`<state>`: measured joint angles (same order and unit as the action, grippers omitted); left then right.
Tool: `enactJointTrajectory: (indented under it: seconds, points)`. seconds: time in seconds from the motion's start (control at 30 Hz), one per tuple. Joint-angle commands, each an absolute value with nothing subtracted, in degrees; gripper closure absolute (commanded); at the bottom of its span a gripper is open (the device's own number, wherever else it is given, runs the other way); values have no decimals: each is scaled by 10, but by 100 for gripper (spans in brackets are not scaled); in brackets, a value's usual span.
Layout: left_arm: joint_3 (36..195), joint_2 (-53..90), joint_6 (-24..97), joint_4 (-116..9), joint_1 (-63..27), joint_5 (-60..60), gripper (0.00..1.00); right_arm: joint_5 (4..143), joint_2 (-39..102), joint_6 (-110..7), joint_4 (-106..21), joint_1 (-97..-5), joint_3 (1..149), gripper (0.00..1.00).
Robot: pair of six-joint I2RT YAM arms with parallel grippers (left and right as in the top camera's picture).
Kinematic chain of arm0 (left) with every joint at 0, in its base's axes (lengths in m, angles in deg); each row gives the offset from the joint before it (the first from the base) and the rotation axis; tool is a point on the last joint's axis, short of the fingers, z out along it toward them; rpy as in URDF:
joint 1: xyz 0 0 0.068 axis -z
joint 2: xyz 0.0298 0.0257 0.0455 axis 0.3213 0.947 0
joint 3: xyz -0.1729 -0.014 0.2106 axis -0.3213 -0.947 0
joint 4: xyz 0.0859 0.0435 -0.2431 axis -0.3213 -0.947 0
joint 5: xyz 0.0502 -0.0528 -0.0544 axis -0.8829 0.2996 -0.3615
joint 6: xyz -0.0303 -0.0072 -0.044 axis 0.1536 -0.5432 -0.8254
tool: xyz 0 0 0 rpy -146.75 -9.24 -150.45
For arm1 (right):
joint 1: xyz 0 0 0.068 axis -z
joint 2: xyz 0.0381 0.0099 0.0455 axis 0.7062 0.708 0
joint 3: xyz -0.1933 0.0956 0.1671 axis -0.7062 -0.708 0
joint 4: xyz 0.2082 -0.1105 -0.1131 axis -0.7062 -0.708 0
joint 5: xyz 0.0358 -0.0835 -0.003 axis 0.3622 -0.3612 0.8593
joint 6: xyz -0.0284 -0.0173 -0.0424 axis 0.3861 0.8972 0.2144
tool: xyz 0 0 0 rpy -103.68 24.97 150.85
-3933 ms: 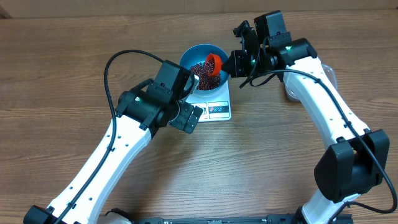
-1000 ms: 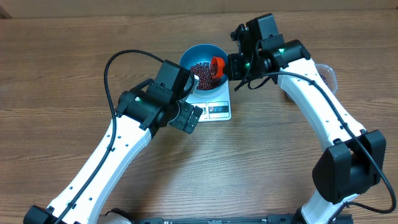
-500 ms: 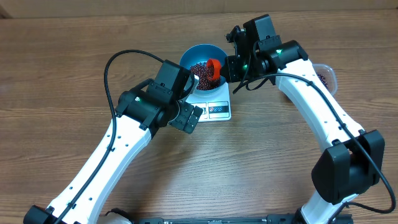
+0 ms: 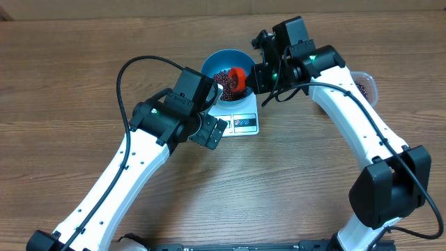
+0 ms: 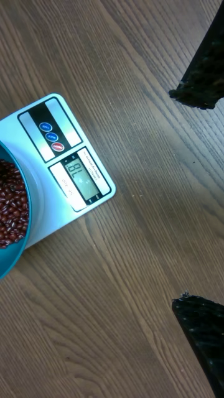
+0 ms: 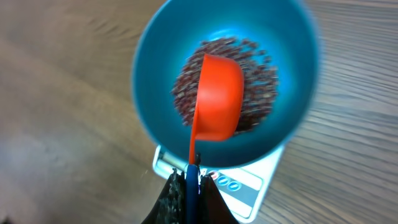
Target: Scoop item into bowl and weigh 150g on scale
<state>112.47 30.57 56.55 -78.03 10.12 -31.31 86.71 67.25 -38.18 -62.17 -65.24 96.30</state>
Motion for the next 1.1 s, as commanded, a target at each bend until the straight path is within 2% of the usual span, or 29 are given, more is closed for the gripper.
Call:
enactJointTrajectory:
  seconds: [0.0,0.23,0.3,0.43,0.53,0.7,0.8,0.9,1.0,1.07]
  points:
    - [1122,299,574,-779,101,-307,0,903,662,-329,-620,-657,984,96]
    - [1122,299,574,-779,101,-307,0,816,662,-437,-607,-655,984,96]
    - [1122,299,574,-779,101,-307,0,832,662,-430,-608,-655,984,96]
    - [1122,299,575,-779,101,-307,0,890,662,-344,-616,-659,984,96]
    - [1122,299,574,-779,101,-307,0,868,662,-354,-612,-660,984,97]
    - [1122,299,574,-779,101,-307,0,803,662,-452,-598,-657,984,96]
    - [1122,299,574,-779,101,-307,0,819,662,-439,-599,-658,984,96]
    - [1122,299,575,-779,101,-307,0,894,662,-334,-609,-664,984,96]
    - [1122,299,575,-779,101,-307,0,873,662,-340,-609,-666,984,96]
    - [1122,299,574,-779,101,-307,0,837,662,-389,-603,-666,984,96]
